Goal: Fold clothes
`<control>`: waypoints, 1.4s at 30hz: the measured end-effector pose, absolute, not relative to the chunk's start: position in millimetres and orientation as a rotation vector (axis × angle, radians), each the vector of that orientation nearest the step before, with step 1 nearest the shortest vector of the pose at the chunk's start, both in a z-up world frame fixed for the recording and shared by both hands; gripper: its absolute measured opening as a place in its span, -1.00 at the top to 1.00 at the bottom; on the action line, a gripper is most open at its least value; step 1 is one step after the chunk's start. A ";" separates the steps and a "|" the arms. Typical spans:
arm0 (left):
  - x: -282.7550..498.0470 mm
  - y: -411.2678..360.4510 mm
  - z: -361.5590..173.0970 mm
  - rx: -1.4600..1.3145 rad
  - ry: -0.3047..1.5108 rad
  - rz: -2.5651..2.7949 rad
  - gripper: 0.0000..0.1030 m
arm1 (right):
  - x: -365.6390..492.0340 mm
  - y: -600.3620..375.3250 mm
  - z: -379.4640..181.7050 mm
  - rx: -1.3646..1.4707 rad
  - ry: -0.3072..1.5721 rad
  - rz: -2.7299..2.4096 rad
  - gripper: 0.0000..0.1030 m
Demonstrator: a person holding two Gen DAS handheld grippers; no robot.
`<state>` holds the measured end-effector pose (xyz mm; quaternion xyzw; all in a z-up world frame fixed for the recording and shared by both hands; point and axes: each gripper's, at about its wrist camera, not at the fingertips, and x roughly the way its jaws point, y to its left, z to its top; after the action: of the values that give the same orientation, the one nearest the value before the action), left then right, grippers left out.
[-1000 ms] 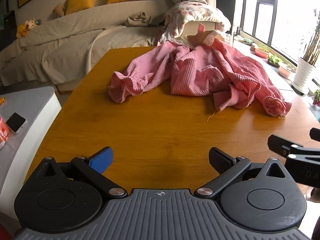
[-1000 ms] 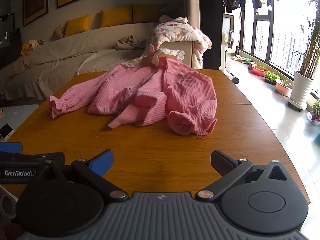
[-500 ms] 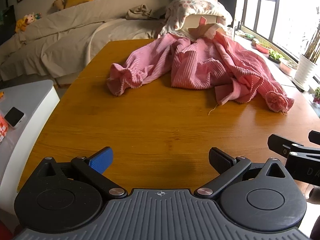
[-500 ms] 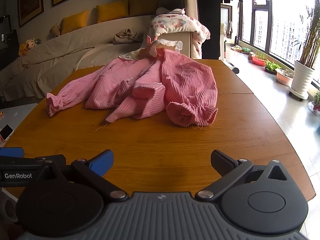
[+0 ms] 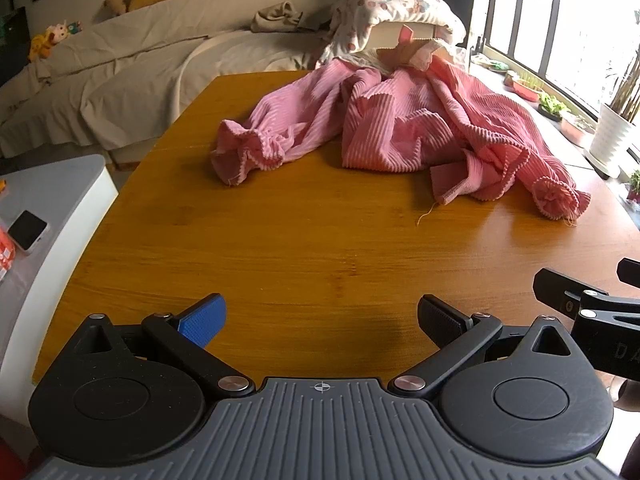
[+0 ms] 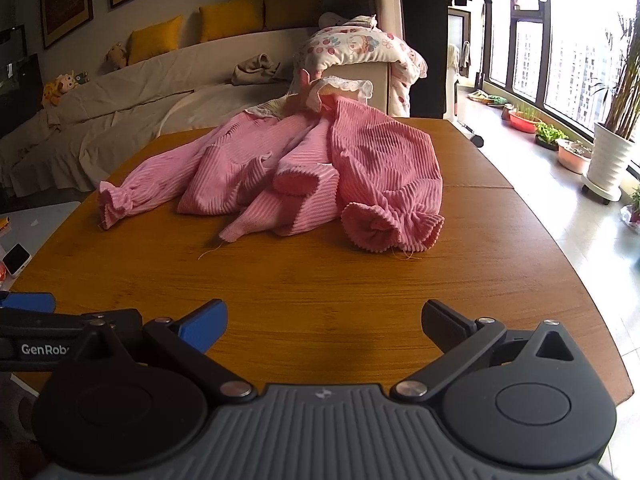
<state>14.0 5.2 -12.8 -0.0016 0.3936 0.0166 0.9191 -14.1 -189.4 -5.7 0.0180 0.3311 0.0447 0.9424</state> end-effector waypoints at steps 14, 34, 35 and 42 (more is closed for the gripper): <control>15.2 5.0 -13.6 -0.004 0.816 0.030 -1.00 | -14.5 -188.4 -5.9 0.030 0.680 0.091 -1.00; 35.4 10.1 -6.9 0.008 0.834 -0.099 -1.00 | -3.9 -191.5 -9.2 0.022 0.730 0.129 -1.00; 43.0 11.2 -2.5 0.021 0.830 -0.140 -1.00 | 0.8 -193.4 -7.7 0.019 0.745 0.149 -1.00; 147.9 21.2 14.1 -0.133 0.853 -0.419 -1.00 | 82.6 -224.1 20.4 0.156 0.743 0.243 -1.00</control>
<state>147.9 21.2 14.1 -0.0642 0.4104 -0.2014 0.8871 82.6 -224.1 20.4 0.0760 0.3618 0.1185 0.9216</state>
